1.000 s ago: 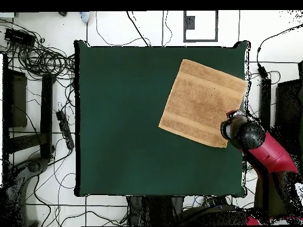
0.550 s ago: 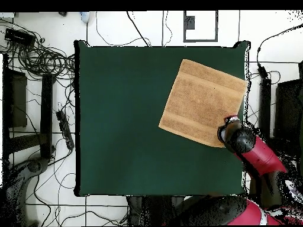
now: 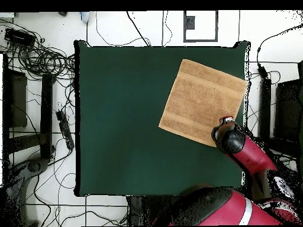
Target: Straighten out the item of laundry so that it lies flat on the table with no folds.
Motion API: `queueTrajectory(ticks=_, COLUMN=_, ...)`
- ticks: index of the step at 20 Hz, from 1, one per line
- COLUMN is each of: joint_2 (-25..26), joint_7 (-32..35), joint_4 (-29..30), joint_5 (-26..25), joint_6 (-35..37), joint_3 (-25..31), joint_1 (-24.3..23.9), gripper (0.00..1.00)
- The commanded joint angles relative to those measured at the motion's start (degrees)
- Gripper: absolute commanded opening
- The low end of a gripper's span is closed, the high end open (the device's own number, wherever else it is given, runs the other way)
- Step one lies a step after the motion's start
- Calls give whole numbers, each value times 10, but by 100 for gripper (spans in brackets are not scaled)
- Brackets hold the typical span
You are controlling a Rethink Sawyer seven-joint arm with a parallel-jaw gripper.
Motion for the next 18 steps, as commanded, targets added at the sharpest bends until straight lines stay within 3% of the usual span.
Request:
queueTrajectory(ticks=1, joint_2=36, joint_7=90, joint_4=45, joint_5=16, joint_6=27, joint_3=66, joint_1=25, gripper=100)
queueTrajectory(ticks=7, joint_2=11, joint_7=84, joint_4=59, joint_5=13, joint_6=50, joint_3=66, joint_1=19, gripper=100)
queueTrajectory(ticks=13, joint_2=3, joint_7=67, joint_4=39, joint_5=5, joint_6=77, joint_3=14, joint_1=55, gripper=100)
queueTrajectory(ticks=18, joint_2=-15, joint_7=21, joint_4=24, joint_5=-23, joint_6=107, joint_3=24, joint_1=36, gripper=100)
